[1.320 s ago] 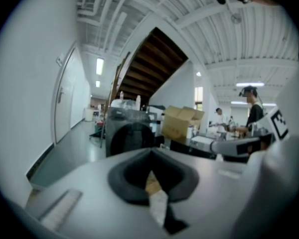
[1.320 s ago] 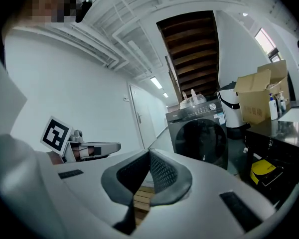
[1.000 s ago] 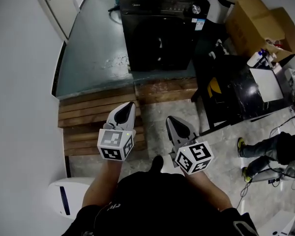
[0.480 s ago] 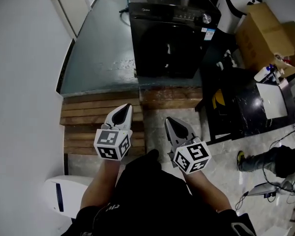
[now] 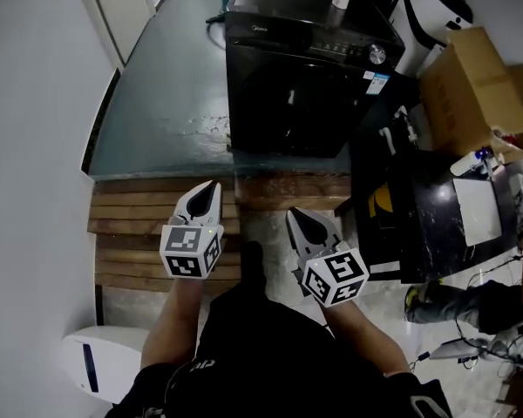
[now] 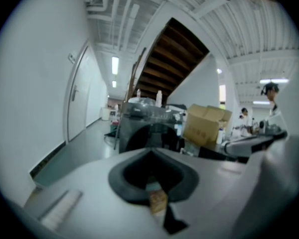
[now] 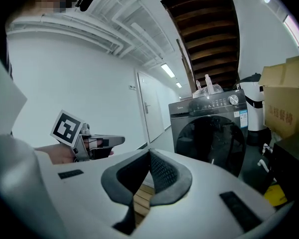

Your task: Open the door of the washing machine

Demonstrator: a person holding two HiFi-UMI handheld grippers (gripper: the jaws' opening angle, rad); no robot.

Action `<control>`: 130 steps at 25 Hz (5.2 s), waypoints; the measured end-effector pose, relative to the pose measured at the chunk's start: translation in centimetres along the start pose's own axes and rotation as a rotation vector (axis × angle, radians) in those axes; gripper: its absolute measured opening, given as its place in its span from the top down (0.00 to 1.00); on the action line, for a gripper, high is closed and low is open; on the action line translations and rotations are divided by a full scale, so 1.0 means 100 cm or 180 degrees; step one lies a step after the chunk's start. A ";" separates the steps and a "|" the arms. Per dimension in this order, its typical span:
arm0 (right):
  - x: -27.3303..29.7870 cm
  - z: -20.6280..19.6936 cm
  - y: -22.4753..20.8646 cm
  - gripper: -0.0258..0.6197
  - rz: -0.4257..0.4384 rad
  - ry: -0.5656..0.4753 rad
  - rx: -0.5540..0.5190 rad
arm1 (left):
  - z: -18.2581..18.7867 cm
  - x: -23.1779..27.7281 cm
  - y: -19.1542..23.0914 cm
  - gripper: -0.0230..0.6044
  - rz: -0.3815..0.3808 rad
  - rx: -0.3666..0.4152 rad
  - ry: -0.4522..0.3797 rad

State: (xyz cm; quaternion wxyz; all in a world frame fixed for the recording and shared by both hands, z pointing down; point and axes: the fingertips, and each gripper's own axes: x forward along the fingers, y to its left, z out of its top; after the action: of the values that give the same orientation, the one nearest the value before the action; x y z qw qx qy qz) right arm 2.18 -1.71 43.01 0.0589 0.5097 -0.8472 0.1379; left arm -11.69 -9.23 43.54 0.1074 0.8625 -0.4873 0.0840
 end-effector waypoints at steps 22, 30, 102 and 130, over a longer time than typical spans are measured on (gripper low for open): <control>0.133 0.095 -0.255 0.96 -0.0997 -0.0307 0.0034 | 0.079 0.246 0.051 0.95 -0.0374 0.0320 0.0014; 0.162 0.127 -0.288 0.96 -0.1093 -0.0405 0.0022 | 0.118 0.290 0.060 0.95 -0.0399 0.0276 -0.0170; 0.235 0.018 -0.473 0.77 0.0699 0.2409 -0.2047 | 0.096 0.412 -0.057 0.95 -0.0351 0.0107 0.0197; 0.236 0.014 -0.476 0.72 0.0067 0.2245 -0.2014 | 0.098 0.322 -0.039 0.95 -0.0269 0.0079 0.0106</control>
State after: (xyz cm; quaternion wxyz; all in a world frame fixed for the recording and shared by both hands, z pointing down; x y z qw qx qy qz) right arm 32.98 -43.18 55.63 0.4941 0.3801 -0.7810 0.0383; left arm 8.48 -36.35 41.72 0.1083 0.8821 -0.4475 0.0998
